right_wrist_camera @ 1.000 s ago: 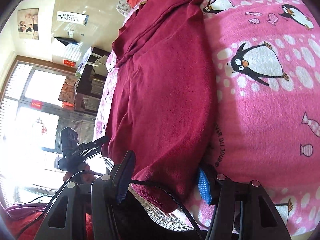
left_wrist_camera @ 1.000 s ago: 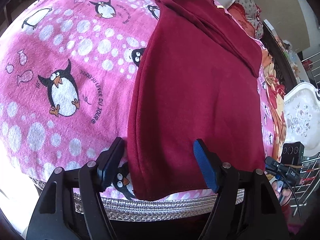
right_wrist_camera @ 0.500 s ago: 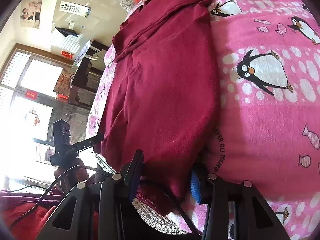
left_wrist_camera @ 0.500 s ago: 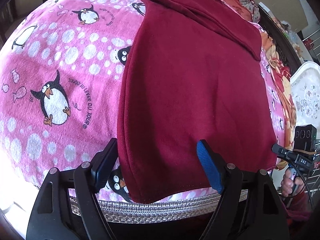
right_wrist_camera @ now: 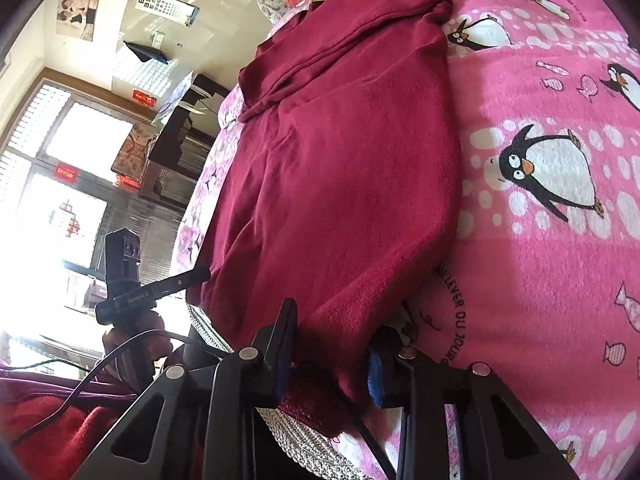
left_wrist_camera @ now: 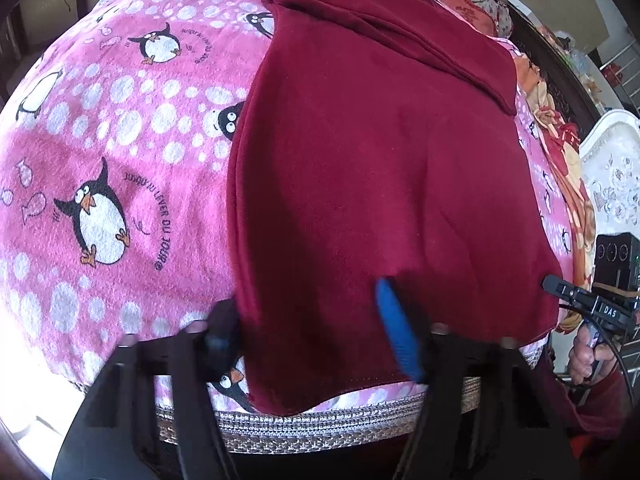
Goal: Fold small clothes
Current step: 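Grasp the hem end of the red sweatshirt strip with both grippers, then lift the hem with both grippers and fold it over toward the collar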
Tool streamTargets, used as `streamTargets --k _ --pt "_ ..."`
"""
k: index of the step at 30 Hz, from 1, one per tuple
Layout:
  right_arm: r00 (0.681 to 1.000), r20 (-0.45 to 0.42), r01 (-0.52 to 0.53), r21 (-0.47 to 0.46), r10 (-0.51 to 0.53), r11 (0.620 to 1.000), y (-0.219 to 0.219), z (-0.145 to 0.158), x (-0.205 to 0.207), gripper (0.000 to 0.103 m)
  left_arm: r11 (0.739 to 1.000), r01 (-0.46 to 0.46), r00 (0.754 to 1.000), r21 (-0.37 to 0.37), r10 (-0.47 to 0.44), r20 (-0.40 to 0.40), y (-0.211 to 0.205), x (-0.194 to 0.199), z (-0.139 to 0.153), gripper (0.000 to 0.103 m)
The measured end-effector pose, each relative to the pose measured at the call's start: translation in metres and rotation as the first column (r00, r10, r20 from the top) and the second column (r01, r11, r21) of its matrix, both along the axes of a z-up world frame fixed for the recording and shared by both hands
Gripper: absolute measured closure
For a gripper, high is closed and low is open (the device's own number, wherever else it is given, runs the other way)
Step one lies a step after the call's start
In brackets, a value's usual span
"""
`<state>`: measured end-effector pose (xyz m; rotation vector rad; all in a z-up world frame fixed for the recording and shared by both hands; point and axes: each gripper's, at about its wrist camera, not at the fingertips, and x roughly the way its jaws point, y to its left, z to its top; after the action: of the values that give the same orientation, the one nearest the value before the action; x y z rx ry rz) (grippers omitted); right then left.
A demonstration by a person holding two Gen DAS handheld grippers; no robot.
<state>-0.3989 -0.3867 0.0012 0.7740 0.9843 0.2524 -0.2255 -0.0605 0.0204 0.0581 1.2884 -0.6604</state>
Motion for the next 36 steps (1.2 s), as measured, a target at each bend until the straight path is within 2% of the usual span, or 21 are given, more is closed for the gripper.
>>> streamTargets --k 1,2,5,9,13,20,32,36 --pt "1.000 0.007 -0.006 -0.001 0.006 1.000 0.000 0.002 0.002 0.078 1.000 0.005 1.000 0.005 -0.005 0.001 0.000 0.002 0.000 0.079" --pt "1.000 0.018 -0.013 -0.006 0.013 1.000 -0.001 0.005 0.005 0.080 1.000 0.006 1.000 -0.006 -0.006 -0.010 0.001 0.007 -0.001 0.085" --pt "0.997 0.073 -0.029 -0.034 0.031 0.999 -0.002 0.020 0.015 0.082 0.999 -0.009 0.998 -0.050 0.006 -0.061 0.002 0.023 -0.002 0.090" --pt "0.991 0.126 -0.027 -0.086 0.038 0.996 -0.009 0.038 0.039 0.084 0.996 0.002 1.000 -0.093 -0.005 -0.028 -0.006 0.041 0.016 0.091" --pt "0.986 0.168 0.013 -0.117 0.007 0.993 -0.024 0.055 0.067 0.087 0.992 0.026 0.999 -0.125 -0.020 0.049 -0.017 0.058 0.044 0.091" --pt "0.970 0.238 0.081 -0.134 -0.047 0.988 -0.046 0.083 0.104 0.088 0.983 -0.014 0.994 -0.186 0.034 0.107 -0.030 0.102 0.069 0.092" --pt "0.949 0.276 0.197 -0.143 -0.152 0.970 -0.107 0.111 0.178 0.088 0.963 -0.040 0.975 -0.265 0.096 0.201 -0.089 0.201 0.106 0.092" --pt "0.946 0.264 0.225 -0.126 -0.186 0.966 -0.134 0.110 0.212 0.088 0.968 -0.060 0.968 -0.242 0.116 0.222 -0.110 0.236 0.106 0.093"
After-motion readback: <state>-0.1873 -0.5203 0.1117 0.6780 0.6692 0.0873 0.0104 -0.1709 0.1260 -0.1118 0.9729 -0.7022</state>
